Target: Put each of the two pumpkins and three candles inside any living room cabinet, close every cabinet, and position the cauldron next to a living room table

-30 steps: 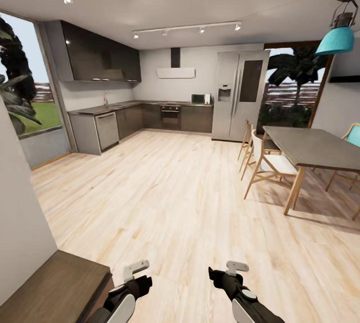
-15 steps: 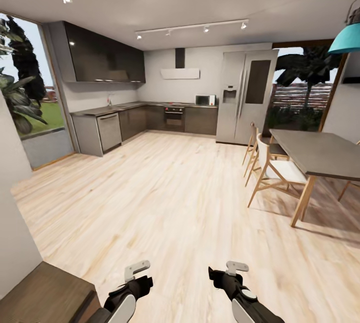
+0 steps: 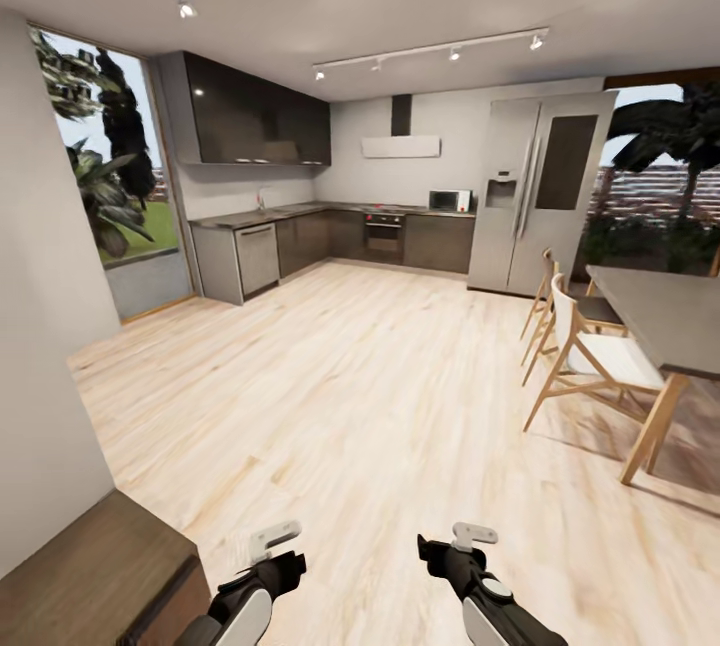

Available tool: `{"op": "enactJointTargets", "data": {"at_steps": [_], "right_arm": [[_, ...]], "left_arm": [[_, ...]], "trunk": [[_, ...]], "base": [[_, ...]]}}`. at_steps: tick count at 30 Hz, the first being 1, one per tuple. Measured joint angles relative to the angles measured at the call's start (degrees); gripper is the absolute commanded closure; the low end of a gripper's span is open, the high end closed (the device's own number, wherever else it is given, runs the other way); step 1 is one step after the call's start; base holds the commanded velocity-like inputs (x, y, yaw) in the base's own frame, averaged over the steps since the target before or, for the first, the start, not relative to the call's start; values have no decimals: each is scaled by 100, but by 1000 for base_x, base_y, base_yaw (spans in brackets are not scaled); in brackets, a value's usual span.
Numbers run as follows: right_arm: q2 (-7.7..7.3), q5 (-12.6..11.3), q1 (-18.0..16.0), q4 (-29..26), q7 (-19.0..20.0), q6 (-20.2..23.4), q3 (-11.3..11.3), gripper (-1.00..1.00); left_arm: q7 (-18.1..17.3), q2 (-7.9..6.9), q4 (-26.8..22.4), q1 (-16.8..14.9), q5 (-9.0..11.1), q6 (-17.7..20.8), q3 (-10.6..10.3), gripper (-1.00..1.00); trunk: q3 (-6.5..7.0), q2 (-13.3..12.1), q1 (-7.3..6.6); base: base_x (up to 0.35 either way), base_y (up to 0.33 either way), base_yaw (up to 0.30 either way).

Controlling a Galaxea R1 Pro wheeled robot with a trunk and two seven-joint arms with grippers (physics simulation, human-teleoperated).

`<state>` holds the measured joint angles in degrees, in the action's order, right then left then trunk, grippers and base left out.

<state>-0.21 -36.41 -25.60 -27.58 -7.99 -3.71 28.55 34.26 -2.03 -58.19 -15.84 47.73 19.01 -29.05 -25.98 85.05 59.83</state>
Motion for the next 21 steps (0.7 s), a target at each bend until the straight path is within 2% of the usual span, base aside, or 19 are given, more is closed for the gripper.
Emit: {"op": "enactJointTargets", "data": {"at_steps": [6,21], "right_arm": [[2,1,1,0,-118,-7,0,-100],[2,1,-1,0,-255,-18,0,-100]], "left_arm": [[-2,-1,0,0,0,-8,0,-100],[-1,5,0,0,0,-12,-6,-100]], "trunk": [[-21,0,1],[-88,0,2]], "base": [[-34,-49,266],[-220,-186,247]]}}
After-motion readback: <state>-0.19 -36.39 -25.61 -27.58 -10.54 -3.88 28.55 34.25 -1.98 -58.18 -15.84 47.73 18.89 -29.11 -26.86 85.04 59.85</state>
